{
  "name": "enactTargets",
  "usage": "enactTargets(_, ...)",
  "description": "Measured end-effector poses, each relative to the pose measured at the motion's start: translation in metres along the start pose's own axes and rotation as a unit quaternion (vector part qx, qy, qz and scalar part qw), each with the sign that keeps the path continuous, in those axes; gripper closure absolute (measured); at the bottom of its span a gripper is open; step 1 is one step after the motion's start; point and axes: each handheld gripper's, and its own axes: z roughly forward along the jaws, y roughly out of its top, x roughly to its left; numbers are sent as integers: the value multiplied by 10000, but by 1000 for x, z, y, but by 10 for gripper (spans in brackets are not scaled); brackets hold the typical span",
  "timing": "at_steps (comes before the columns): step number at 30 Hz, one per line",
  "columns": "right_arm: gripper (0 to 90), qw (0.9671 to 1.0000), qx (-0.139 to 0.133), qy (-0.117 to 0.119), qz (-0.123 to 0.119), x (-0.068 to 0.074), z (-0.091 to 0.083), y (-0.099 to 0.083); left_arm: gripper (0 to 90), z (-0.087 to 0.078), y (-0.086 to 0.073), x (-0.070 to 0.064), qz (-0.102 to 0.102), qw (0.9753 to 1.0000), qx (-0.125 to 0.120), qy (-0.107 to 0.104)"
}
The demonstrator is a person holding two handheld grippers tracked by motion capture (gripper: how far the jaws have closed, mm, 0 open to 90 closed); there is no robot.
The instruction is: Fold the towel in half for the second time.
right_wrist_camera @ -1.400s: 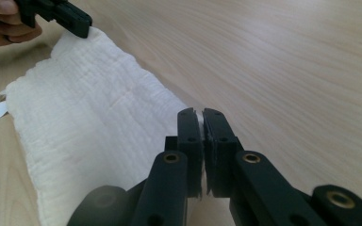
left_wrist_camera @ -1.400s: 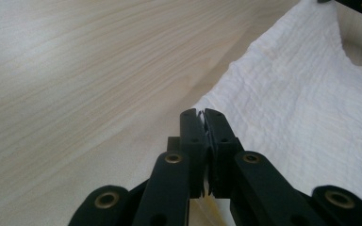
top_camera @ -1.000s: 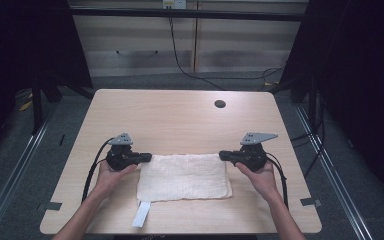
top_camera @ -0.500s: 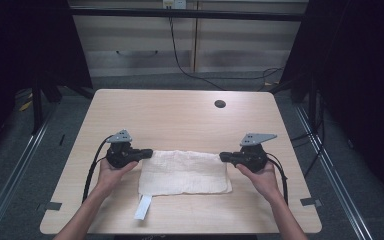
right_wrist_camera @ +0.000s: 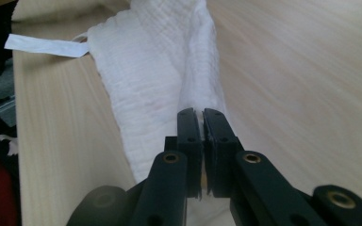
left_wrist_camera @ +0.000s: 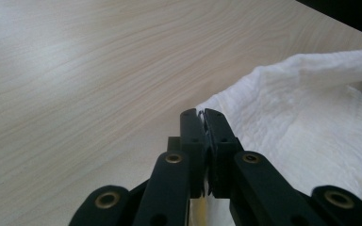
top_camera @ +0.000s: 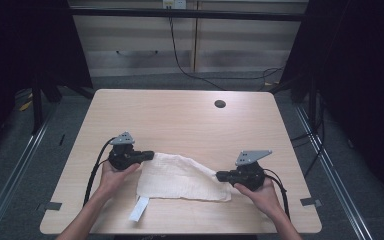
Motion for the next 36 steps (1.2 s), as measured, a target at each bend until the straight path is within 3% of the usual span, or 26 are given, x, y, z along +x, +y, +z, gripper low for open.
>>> enactTargets(7,860,9993,260,274,78,8,5,-17,875,2,-1,-2,-1,10000,30,-1)
enactTargets(13,865,9960,729,468,234,9,21,-32,875,1,1,-5,56,10000,9,-21)
enactTargets(15,870,9955,728,509,341,5,24,-31,874,1,2,-6,60,10000,-37,-50)
enactTargets(20,872,9957,796,193,434,-2,29,-24,874,-3,9,-12,90,9996,-240,-75)
enactTargets(23,872,9956,789,24,505,-11,32,-20,874,-6,16,-24,269,9989,-343,-143)
enactTargets(28,872,9946,811,-274,579,-27,34,-13,874,-8,23,-32,409,9978,-481,-202)
enactTargets(32,873,9925,859,-448,745,-45,34,-8,874,-11,24,-43,705,9968,-370,-118)
enactTargets(33,873,9919,875,-554,731,-48,34,-7,874,-13,21,-48,800,9961,-338,-181)
enactTargets(36,874,9914,872,-557,800,-53,33,-7,874,-16,12,-57,915,9952,-212,-267)
